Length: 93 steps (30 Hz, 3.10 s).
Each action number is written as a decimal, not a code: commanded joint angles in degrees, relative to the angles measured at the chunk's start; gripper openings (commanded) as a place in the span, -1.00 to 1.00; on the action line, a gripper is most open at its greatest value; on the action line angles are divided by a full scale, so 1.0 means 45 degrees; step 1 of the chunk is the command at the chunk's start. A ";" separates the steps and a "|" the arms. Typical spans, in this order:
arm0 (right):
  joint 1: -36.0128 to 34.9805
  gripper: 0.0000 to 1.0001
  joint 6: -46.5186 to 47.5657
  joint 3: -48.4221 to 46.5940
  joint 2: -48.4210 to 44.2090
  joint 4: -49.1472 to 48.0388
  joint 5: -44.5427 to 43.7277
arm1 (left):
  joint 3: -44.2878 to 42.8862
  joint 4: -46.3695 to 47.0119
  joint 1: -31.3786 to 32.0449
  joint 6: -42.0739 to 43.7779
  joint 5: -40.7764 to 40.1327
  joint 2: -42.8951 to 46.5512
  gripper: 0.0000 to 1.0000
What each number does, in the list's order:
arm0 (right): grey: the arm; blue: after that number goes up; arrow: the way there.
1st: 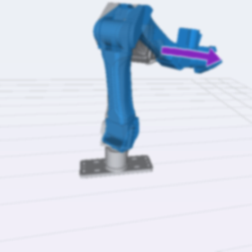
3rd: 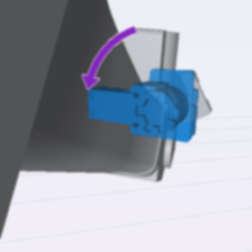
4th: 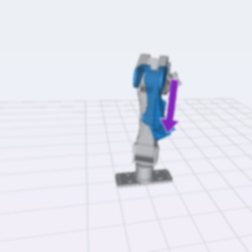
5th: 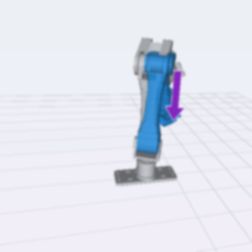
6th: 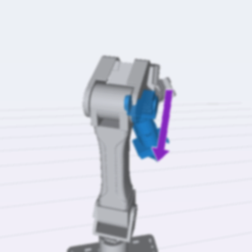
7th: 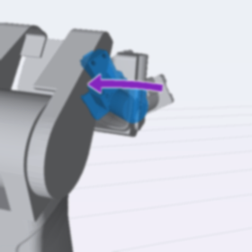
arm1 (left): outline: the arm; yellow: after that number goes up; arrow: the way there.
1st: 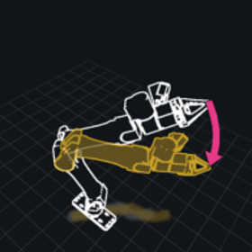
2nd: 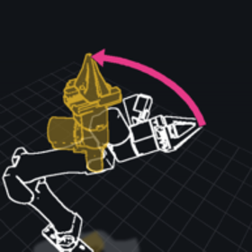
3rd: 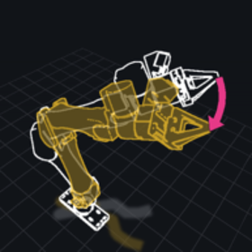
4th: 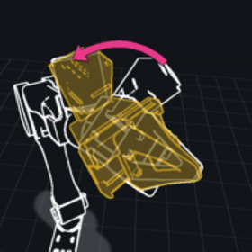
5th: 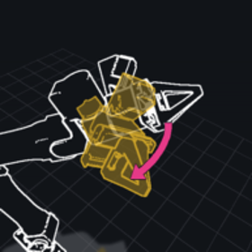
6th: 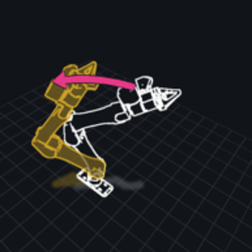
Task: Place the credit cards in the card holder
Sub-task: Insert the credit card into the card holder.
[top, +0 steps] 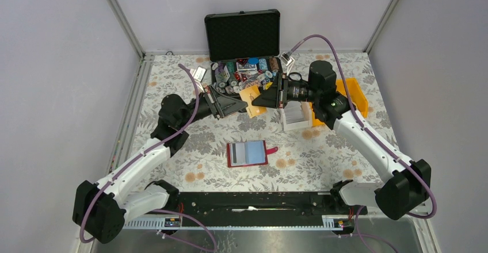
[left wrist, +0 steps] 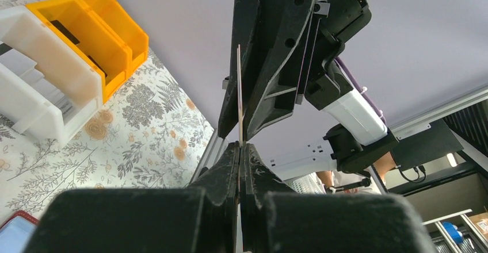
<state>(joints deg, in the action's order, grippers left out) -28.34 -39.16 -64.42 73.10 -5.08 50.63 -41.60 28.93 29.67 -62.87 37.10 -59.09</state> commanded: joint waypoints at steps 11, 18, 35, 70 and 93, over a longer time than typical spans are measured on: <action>0.0637 -0.64 -0.0270 0.0426 -0.0505 -0.0571 -0.0200 | 0.0223 0.2517 -0.0302 -0.0638 0.0778 0.0857 -1.00; 0.0766 -0.95 -0.0575 0.0642 -0.0569 -0.0954 -0.0099 | 0.0261 0.2294 -0.0372 -0.0526 0.0851 0.1012 -1.00; 0.1317 -0.66 -0.1675 0.1287 -0.0639 -0.2487 0.0684 | 0.0300 0.2042 -0.0691 -0.0537 0.1013 0.1203 -1.00; 0.0766 -0.32 -0.2197 0.1282 -0.0780 -0.3167 0.1476 | 0.0182 0.0088 -0.0890 0.0065 0.0605 0.1314 -1.00; 0.0389 -0.46 -0.1350 0.0859 -0.0953 -0.1979 0.1034 | -0.0008 -0.1863 -0.0891 0.0622 -0.0163 0.1259 -1.00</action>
<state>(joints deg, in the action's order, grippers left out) -25.91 -47.09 -57.36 69.58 -14.52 55.55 -39.72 22.22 25.91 -62.00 38.63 -53.95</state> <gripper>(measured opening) 0.272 0.022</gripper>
